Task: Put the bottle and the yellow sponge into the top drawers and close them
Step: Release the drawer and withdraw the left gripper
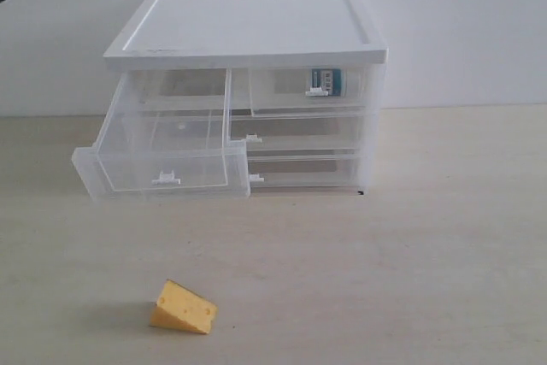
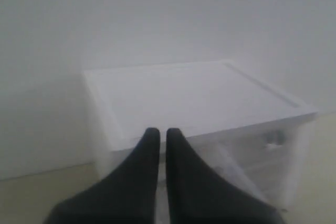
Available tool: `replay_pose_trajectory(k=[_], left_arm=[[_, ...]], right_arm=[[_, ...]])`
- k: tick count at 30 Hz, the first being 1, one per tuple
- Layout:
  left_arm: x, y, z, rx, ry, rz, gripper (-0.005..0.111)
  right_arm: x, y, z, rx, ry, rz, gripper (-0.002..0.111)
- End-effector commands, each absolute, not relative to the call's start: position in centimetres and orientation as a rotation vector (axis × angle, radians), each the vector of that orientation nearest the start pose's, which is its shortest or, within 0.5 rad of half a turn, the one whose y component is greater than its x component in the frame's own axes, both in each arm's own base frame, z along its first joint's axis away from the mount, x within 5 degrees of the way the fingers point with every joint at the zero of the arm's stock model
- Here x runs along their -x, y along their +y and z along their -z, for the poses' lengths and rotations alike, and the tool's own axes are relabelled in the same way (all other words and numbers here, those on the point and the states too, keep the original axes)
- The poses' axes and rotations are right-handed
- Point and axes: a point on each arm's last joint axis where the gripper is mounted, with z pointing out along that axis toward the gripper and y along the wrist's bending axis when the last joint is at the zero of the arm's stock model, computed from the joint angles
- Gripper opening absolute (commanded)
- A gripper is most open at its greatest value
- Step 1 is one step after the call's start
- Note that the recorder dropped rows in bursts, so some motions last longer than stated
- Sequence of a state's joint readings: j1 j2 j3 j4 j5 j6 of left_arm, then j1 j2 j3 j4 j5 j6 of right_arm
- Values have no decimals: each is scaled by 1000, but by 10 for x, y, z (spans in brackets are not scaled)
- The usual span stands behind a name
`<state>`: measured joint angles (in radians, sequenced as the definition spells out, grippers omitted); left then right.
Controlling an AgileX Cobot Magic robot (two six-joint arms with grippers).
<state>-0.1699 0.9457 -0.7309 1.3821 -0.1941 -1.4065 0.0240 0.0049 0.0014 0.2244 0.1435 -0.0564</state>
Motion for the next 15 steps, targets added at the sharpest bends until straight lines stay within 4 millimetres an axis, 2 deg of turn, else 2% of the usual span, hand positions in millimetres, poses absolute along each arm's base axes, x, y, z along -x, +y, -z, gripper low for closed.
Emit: replay_pose_trajectory(k=[1,7,9,10,11,15], left_arm=[[-205,-33,-356,-114,1690,105,4],[-208,-12,-350,24,1780,-133,4],[-211,-8,-356,18,1912,-258,4],[-214,-14,-360,-82,2047,-313,4],[-214,-18,-361,-134,2111,-311,4],[-210,-48,-362,-374,2309,-145,4]], right_arm=[[-56,4,-201,-94,1620,-169,0],[-56,4,-201,-92,1623,-167,0],[-56,4,-201,-92,1623,-167,0],[-56,4,-201,-92,1623,-167,0],[-56,4,-201,-92,1623,-167,0],[-56,4,-201,-92,1623,-167,0]])
